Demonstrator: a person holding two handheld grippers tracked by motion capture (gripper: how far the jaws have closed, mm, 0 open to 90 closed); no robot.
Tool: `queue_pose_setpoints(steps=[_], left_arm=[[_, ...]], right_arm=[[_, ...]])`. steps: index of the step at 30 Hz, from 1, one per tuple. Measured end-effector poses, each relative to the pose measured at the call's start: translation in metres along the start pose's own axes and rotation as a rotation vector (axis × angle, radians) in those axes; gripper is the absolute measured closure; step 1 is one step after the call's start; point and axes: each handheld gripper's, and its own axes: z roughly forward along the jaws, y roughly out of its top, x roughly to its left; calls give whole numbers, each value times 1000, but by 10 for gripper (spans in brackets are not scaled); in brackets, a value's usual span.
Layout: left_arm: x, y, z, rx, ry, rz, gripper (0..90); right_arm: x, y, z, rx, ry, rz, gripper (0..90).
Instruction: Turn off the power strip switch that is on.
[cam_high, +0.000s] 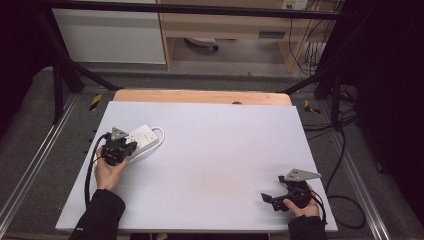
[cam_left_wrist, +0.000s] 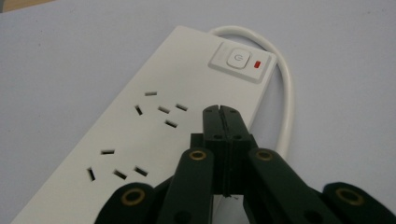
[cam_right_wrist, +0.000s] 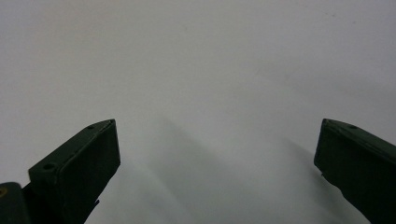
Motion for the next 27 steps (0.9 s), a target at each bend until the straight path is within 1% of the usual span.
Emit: queue_pose_setpoints(steps=[6, 12, 15, 17, 20, 21, 27], left_arm=[[-1, 0, 0, -1, 10, 8, 900], [0, -1, -1, -1, 6, -2, 900], [0, -1, -1, -1, 5, 2, 900], [1, -2, -1, 7, 2, -4, 900], [2, -3, -1, 4, -3, -10, 900], [3, -4, -1, -1, -8, -18, 900], [3, -4, -1, 0, -7, -13, 900]], right_arm=[[0, 0, 0, 0, 1, -1, 8], [0, 0, 0, 2, 0, 1, 8], [0, 0, 0, 2, -1, -1, 8], [0, 0, 0, 2, -1, 1, 8], [0, 0, 0, 3, 0, 1, 8], [0, 0, 0, 2, -1, -1, 8], [0, 0, 0, 2, -1, -1, 8]])
